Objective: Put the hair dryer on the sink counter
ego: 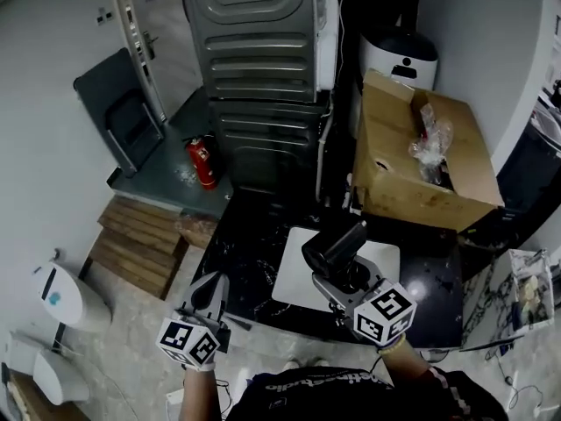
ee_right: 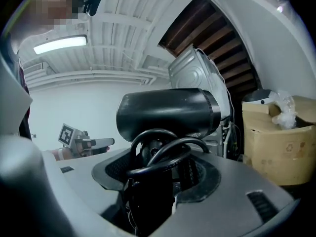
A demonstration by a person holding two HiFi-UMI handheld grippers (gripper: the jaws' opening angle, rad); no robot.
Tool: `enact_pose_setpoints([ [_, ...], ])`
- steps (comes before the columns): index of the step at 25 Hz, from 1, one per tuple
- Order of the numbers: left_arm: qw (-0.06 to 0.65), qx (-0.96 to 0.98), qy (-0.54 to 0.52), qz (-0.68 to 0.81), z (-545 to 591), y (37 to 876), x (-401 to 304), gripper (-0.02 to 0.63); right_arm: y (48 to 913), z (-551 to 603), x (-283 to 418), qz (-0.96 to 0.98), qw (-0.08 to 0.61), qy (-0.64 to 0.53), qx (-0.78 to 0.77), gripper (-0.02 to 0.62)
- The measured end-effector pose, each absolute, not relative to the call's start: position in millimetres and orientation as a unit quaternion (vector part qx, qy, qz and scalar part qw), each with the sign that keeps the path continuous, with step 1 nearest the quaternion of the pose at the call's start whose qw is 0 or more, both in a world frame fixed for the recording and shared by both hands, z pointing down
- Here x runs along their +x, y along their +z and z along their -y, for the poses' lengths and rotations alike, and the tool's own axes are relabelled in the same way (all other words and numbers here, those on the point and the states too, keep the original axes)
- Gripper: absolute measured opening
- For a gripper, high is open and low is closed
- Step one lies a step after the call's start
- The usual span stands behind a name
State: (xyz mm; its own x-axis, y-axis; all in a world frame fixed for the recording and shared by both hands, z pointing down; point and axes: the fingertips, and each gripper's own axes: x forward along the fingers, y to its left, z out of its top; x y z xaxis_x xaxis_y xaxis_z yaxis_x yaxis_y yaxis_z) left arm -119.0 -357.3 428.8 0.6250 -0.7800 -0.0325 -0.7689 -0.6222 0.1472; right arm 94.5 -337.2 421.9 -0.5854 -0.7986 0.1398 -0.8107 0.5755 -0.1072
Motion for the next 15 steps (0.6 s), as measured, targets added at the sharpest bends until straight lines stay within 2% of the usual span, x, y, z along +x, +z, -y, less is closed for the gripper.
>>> enact_pose_setpoints([
  [15,0.100,0.840,-0.035,0.533,311,470,-222,0.014,526,401,-25,0.908,0.142,0.174,0.354,0.286],
])
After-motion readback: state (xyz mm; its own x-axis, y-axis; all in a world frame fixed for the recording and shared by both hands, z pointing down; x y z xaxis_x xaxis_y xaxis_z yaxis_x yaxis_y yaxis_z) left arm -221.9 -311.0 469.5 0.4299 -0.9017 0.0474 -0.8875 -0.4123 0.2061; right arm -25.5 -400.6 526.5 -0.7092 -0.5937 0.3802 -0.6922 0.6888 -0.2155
